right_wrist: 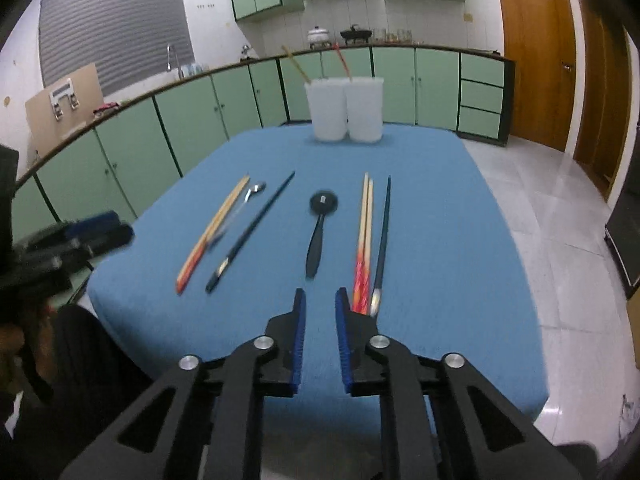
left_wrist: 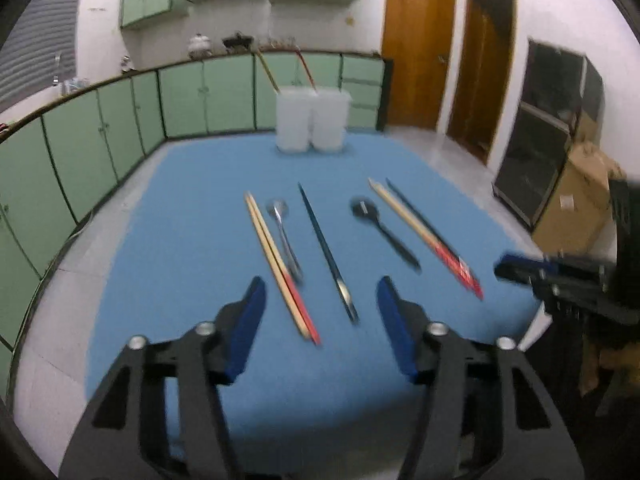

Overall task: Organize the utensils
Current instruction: 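Move both tools back over the remaining utensils on the cloth, then grasp a wooden chopstick with the left tool while the right tool grasps a red-patterned chopstick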

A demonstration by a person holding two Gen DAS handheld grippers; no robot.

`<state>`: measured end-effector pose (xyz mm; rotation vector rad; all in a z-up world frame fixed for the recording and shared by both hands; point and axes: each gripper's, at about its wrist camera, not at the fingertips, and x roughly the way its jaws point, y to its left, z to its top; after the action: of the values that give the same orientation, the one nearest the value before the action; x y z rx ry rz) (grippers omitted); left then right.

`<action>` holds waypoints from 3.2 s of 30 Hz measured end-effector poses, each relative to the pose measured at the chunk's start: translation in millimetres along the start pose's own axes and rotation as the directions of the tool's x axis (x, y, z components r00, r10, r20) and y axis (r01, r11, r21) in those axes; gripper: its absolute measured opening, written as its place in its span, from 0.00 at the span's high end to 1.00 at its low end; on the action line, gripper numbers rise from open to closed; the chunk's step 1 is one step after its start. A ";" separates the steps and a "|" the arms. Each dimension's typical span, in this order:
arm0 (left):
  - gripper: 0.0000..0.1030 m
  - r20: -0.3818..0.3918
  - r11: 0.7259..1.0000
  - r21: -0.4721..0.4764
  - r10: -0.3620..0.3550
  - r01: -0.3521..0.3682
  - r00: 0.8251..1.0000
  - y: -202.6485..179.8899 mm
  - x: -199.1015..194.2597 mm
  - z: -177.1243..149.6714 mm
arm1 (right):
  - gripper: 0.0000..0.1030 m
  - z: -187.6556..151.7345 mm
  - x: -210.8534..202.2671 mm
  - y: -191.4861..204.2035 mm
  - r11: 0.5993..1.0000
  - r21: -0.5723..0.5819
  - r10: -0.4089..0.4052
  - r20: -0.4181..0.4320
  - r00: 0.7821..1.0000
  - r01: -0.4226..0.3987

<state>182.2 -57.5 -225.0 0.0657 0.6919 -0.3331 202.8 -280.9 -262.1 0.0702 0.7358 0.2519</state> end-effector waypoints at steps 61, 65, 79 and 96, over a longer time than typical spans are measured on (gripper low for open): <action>0.83 -0.126 0.979 -0.096 0.169 -0.181 0.978 8.7 61.8 -21.8 | 0.93 -12.2 47.5 -22.8 0.996 0.086 -0.030 -0.083 0.996 0.037; 0.82 -0.123 0.981 -0.083 0.167 -0.178 0.978 8.8 62.4 -23.0 | 0.93 -11.6 49.0 -23.5 0.996 0.088 -0.026 -0.083 0.996 0.033; 0.63 -0.113 0.983 -0.074 0.161 -0.170 0.981 5.2 70.9 -16.2 | 0.93 -12.2 50.3 -21.7 0.995 0.093 -0.022 -0.081 0.996 0.029; 0.83 -0.080 0.968 -0.121 0.212 -0.221 0.974 27.4 71.7 -20.0 | 0.93 -19.2 49.8 -16.8 0.997 0.051 -0.049 -0.054 0.997 0.052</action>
<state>230.4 -48.2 -287.4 0.0288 0.7633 -0.0758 228.8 -285.1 -311.5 0.0951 0.7956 0.1868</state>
